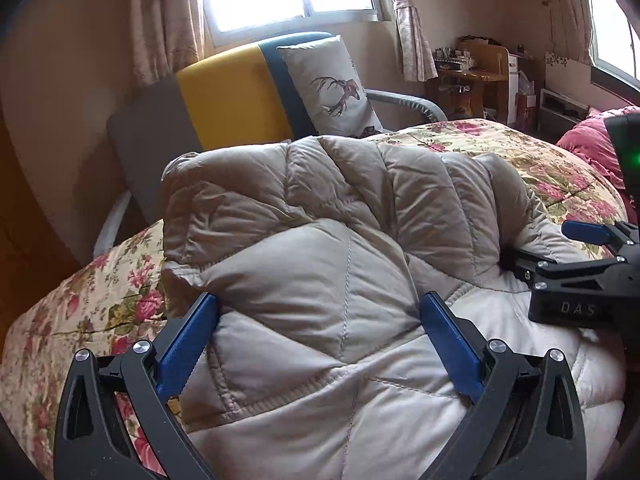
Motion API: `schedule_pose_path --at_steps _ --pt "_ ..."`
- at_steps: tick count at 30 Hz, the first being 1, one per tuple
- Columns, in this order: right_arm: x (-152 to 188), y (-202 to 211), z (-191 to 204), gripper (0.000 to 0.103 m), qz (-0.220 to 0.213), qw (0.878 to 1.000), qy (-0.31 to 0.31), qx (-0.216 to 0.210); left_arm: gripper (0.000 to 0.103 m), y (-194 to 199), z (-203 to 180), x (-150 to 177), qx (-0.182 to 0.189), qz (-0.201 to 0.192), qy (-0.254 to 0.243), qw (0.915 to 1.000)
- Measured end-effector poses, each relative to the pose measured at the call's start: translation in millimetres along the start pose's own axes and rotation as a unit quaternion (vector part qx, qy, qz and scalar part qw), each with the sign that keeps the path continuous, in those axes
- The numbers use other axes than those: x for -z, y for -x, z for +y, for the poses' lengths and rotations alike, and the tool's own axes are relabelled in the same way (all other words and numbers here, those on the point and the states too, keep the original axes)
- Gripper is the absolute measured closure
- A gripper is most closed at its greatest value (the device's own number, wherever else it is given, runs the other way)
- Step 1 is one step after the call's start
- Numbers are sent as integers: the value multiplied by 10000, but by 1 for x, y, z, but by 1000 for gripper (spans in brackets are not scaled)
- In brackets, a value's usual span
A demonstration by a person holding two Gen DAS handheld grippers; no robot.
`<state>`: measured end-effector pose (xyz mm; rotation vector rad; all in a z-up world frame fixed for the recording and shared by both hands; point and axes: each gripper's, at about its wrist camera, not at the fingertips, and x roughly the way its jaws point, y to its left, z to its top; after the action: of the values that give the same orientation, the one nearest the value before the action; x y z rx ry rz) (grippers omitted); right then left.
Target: Fold large clothes
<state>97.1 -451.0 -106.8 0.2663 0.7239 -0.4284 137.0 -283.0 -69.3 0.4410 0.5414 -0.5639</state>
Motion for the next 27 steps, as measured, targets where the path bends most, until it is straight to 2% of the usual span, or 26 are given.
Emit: schedule_pose_path --at_steps 5,8,13,16,18,20,24,27 --pt "1 -1 0 2 15 9999 -78 70 3 -15 3 0 280 133 234 9992" --pt "0 2 0 2 79 9999 -98 103 3 -15 2 3 258 82 223 9994" --pt "-7 28 14 2 171 9978 356 538 3 -14 4 6 275 19 210 9994" --pt "0 52 23 2 -4 9944 696 800 3 -13 5 5 281 -2 211 9994" --pt "10 53 23 2 83 9921 764 993 3 -13 2 6 284 -29 177 9994" --pt "18 43 13 2 103 9953 545 796 3 -11 2 5 268 -13 140 9995" --pt "30 15 -17 2 217 9994 -271 -67 3 5 18 3 612 168 91 9979" --pt "33 19 -28 2 162 9973 -557 -442 3 23 53 15 741 35 574 9956"
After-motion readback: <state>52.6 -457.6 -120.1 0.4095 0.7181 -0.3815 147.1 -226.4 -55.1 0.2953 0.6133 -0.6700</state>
